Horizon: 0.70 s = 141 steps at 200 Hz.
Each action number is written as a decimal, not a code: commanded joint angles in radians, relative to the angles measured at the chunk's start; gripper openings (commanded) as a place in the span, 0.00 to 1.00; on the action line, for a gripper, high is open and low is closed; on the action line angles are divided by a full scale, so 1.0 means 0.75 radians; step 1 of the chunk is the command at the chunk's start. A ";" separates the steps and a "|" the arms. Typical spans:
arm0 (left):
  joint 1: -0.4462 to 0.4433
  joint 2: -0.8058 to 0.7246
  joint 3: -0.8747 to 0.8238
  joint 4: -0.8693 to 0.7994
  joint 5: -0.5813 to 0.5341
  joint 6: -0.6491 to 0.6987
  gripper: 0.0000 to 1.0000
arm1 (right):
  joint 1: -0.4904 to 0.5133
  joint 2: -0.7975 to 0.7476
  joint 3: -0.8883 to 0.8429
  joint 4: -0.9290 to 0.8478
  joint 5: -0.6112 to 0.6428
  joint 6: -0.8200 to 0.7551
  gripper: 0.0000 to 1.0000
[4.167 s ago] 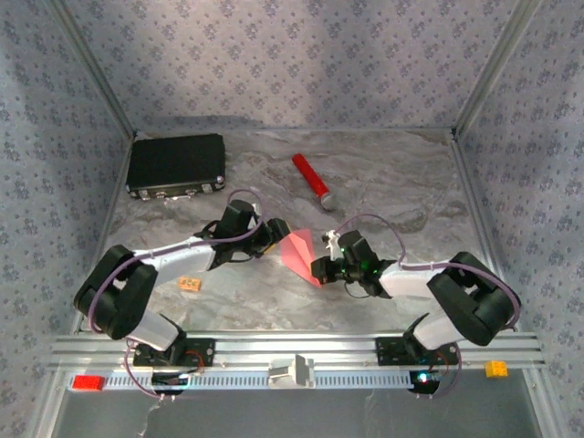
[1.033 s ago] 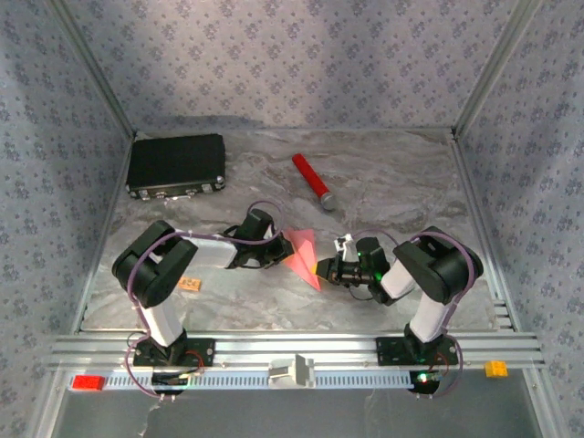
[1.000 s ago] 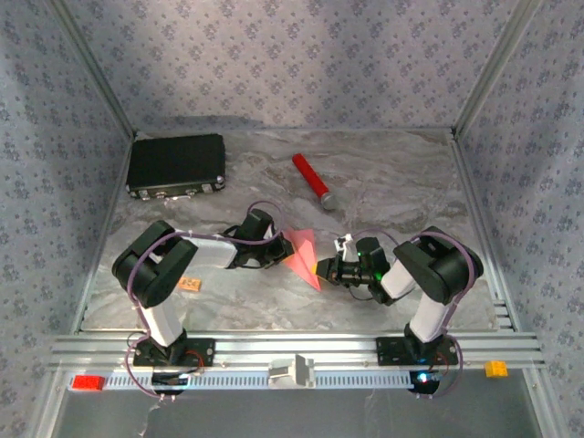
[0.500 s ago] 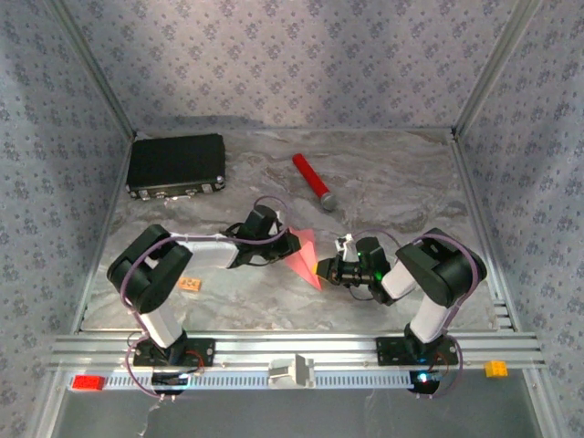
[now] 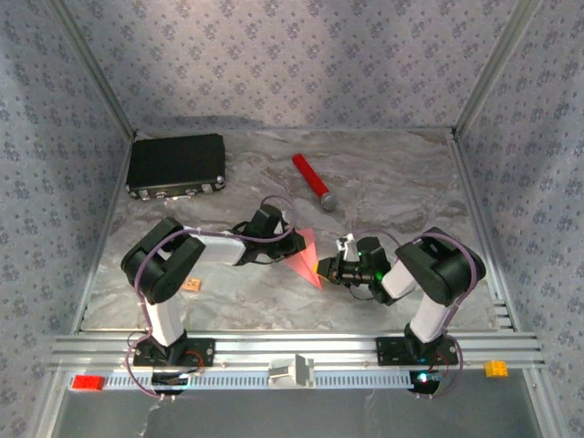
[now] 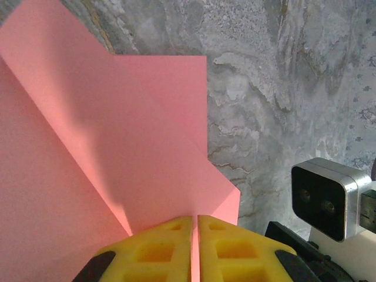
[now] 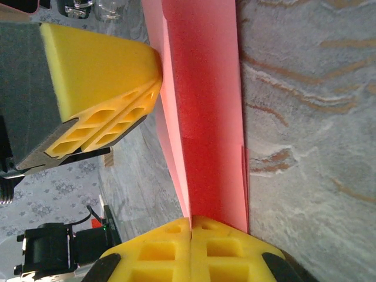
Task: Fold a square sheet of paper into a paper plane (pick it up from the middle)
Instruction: Fourth fold the wing at the center of the table.
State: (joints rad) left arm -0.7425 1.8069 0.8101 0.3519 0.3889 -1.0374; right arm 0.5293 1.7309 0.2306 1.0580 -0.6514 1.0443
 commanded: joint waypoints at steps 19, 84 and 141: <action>-0.008 0.047 0.055 0.036 0.024 0.011 0.10 | -0.010 0.038 -0.007 -0.026 0.021 0.019 0.02; -0.009 0.088 0.071 0.026 0.019 0.015 0.10 | -0.014 0.026 -0.007 -0.059 0.029 0.033 0.02; -0.008 0.118 0.107 -0.010 0.023 0.025 0.10 | -0.018 0.021 -0.001 -0.094 0.029 0.030 0.02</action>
State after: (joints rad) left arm -0.7429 1.8740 0.8547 0.3603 0.3965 -1.0367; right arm 0.5255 1.7355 0.2306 1.0603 -0.6521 1.0622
